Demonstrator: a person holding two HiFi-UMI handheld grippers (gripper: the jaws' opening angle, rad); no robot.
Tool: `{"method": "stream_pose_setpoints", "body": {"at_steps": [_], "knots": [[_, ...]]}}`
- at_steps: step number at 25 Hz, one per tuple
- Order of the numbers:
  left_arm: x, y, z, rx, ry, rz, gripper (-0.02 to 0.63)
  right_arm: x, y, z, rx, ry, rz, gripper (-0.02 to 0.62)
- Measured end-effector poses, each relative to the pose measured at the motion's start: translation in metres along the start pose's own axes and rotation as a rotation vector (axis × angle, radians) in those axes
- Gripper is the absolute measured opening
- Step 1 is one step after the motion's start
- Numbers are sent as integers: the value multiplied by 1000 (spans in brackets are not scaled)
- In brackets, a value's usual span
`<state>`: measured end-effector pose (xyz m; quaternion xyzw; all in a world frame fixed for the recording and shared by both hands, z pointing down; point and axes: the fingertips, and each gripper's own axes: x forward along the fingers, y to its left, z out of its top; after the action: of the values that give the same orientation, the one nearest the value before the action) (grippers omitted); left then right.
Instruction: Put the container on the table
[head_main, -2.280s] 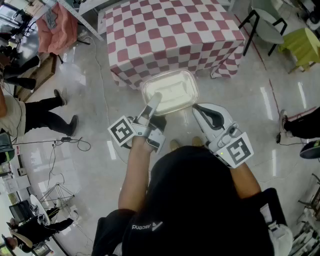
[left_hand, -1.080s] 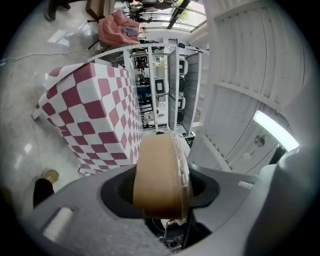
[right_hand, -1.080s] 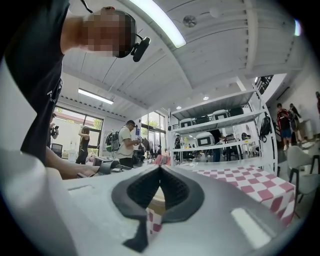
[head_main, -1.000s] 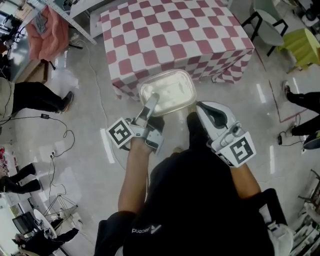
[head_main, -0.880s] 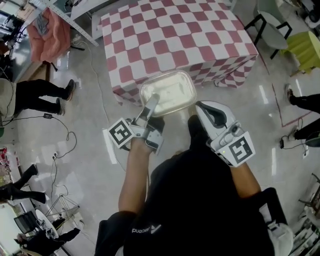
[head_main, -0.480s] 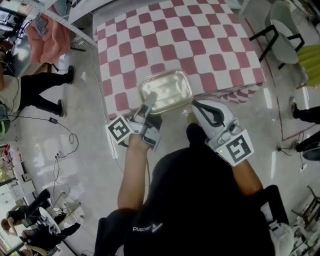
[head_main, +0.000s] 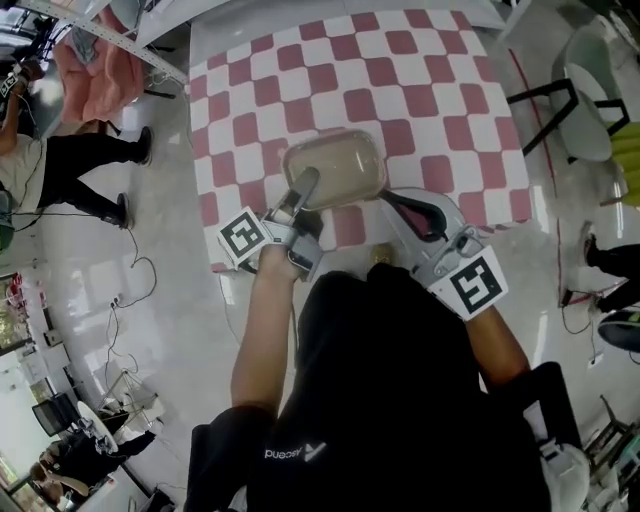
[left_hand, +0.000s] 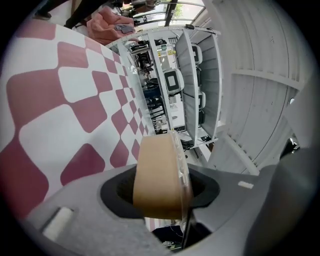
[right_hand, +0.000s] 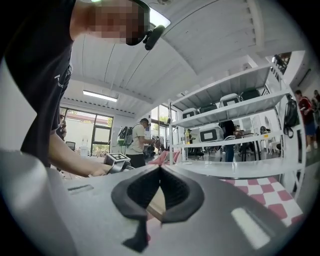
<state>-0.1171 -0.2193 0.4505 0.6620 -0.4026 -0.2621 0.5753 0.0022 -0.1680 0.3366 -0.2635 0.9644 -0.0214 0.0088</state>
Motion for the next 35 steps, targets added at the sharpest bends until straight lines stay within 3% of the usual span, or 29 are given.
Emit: {"method": "stream_pose_setpoints", "body": {"at_steps": [12,22,24,27,35], "knots": [[50,51,30,44,99,119,199,20,-31,-8,18,20,-104,3],[61,66,35,97,134,173,199,28,-38,-11,30,18,-156,3],[62,68,36,130,133,187,216,28,-39,-13,31,20,-159,3],[62,70,33,199,152,226,300,29,-41,-15,35,26,-161,3],[55,74,35,478,217,364,438,36,-42,-15,48,17,-149,3]]}}
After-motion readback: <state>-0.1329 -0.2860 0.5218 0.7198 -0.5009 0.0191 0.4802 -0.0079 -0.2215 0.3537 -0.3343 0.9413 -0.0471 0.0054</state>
